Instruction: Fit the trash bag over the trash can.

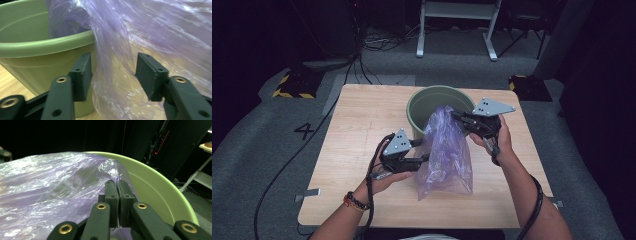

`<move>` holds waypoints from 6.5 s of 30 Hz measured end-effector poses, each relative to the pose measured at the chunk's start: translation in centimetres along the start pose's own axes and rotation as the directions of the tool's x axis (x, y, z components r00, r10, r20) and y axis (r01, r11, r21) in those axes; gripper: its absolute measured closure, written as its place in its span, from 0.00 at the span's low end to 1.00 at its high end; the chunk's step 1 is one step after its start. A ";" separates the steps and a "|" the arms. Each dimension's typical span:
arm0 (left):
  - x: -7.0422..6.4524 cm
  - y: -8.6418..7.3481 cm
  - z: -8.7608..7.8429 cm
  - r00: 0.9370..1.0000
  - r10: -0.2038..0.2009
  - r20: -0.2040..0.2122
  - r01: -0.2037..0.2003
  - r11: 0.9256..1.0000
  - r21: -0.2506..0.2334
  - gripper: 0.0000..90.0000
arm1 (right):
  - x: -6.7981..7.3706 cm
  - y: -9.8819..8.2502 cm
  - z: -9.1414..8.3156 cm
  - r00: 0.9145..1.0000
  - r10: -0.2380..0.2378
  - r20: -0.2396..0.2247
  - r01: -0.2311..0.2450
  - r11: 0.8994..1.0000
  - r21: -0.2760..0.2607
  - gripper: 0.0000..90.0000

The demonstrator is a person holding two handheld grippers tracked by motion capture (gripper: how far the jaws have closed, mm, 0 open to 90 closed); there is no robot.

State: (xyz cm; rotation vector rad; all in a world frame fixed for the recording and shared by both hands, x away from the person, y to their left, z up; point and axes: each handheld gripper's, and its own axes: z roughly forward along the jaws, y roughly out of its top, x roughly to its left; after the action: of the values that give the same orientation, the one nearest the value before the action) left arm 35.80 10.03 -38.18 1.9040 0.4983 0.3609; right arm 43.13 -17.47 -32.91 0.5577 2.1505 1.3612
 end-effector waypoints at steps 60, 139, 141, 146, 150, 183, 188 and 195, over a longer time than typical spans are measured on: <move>-2.1 -3.1 -5.0 0.983 0.158 0.091 -0.163 0.985 0.048 0.20 | 6.1 -4.5 -5.6 0.983 -0.122 -0.133 0.109 0.989 -0.100 1.00; -0.9 -0.2 -3.4 0.987 0.141 -0.072 -0.139 0.989 0.042 0.73 | 6.0 -6.0 -8.3 0.999 -0.050 0.016 0.051 0.995 -0.089 0.54; -1.0 -0.2 -3.3 0.987 0.145 -0.066 -0.142 0.989 0.041 0.78 | 6.4 -5.9 -8.5 0.997 -0.076 0.001 0.076 0.992 -0.097 0.39; -1.2 0.1 -2.8 0.984 0.159 -0.075 -0.156 0.987 0.049 0.86 | 7.2 -5.8 -9.0 0.997 -0.079 -0.022 0.076 0.992 -0.102 0.26; -1.3 0.2 -2.6 0.984 0.165 -0.068 -0.162 0.985 0.059 0.87 | 7.8 -5.1 -10.0 0.988 -0.107 -0.112 0.093 0.988 -0.120 0.23; -2.6 -0.2 -0.4 0.974 0.211 -0.086 -0.204 0.976 0.082 0.91 | 10.2 -3.3 -11.1 0.999 0.018 -0.051 -0.020 0.999 -0.036 0.27; -2.4 -0.2 -0.6 0.975 0.203 -0.086 -0.197 0.978 0.074 0.91 | 9.0 -3.6 -9.8 0.999 0.041 0.002 -0.041 0.999 -0.028 0.62; -1.9 -0.4 -1.9 0.975 0.188 -0.121 -0.183 0.982 0.051 0.89 | 7.0 -4.6 -9.5 0.997 0.077 0.014 -0.076 0.995 -0.065 0.97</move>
State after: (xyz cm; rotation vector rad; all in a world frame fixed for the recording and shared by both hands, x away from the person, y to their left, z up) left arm 33.21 10.79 -37.91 1.9801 0.4132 0.5997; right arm 31.42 -21.75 -35.29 0.6294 2.0836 1.4555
